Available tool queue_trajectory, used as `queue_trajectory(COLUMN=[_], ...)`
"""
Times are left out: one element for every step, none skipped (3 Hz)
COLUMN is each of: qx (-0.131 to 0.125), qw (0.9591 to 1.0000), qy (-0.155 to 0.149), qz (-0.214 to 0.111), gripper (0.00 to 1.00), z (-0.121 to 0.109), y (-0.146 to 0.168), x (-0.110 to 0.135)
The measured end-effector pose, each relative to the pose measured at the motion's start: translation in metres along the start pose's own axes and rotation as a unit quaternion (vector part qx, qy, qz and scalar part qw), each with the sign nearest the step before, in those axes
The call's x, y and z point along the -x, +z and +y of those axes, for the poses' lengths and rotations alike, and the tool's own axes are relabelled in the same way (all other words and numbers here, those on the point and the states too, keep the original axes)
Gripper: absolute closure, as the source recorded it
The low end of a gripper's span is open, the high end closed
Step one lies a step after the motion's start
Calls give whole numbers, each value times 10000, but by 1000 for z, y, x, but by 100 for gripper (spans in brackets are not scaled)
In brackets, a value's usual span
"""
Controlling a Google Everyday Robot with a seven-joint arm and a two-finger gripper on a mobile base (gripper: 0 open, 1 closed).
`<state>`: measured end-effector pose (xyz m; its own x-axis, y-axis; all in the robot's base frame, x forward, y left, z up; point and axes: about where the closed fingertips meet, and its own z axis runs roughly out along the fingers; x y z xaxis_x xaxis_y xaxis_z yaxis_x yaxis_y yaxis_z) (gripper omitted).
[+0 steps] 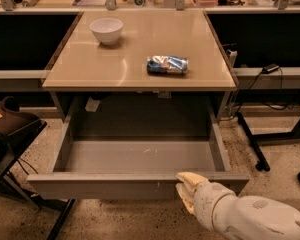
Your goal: Open top drawer
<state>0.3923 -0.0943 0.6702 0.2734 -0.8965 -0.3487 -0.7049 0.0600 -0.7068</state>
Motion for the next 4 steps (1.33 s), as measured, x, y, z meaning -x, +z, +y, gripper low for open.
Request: queue_trajectory(qx=[0, 0, 0, 0], qw=[10000, 10000, 10000, 10000], qy=[0, -1, -1, -1], qz=[0, 0, 0, 0], gripper=[82, 58, 35, 12], z=[0, 0, 0, 0], y=[0, 0, 0, 0], x=[0, 0, 0, 0])
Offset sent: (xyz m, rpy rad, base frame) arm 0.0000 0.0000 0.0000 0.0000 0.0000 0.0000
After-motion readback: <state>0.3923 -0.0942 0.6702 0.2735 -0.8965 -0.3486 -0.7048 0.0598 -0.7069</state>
